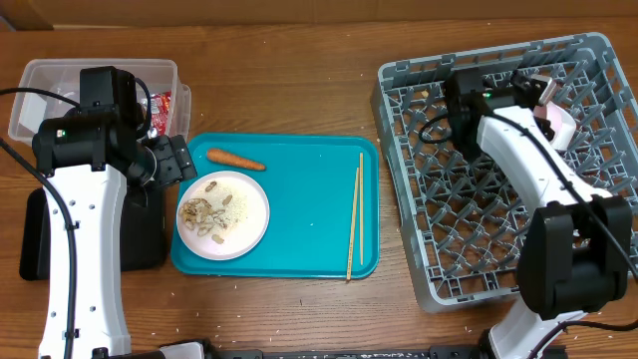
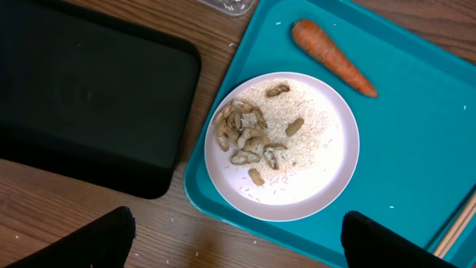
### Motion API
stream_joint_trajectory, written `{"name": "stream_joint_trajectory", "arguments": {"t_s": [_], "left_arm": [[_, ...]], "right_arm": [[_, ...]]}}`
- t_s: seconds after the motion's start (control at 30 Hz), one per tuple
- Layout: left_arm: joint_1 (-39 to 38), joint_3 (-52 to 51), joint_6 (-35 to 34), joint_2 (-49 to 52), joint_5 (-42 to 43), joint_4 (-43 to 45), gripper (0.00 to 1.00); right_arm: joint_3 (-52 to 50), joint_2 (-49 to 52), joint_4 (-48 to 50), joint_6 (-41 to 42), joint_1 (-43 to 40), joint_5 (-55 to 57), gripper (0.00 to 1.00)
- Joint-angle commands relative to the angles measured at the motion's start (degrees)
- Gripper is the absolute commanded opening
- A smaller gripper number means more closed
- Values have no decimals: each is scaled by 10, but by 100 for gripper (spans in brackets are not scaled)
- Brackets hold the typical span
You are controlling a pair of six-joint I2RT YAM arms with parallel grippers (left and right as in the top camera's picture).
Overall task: Sort waste into correct bins and load items into the dishwasher
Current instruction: 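Carry the second bowl into the rack's upper area and release it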
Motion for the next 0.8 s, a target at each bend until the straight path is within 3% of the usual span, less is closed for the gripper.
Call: {"name": "stream_joint_trajectory", "arguments": {"t_s": [0.0, 0.33, 0.43, 0.47, 0.57, 0.77], "left_arm": [[2, 5, 0, -1, 3, 2, 91], [2, 5, 0, -1, 3, 2, 91], [2, 5, 0, -1, 3, 2, 91], [2, 5, 0, -1, 3, 2, 91], [2, 5, 0, -1, 3, 1, 91], [2, 5, 0, -1, 3, -2, 91]], "right_arm": [[-15, 2, -5, -3, 25, -86, 5], [-15, 2, -19, -3, 81, -152, 20], [-15, 2, -24, -4, 96, -193, 29], [-15, 2, -26, -4, 100, -203, 35], [-15, 2, -40, -3, 113, -235, 100], [12, -5, -90, 49, 126, -252, 100]]}}
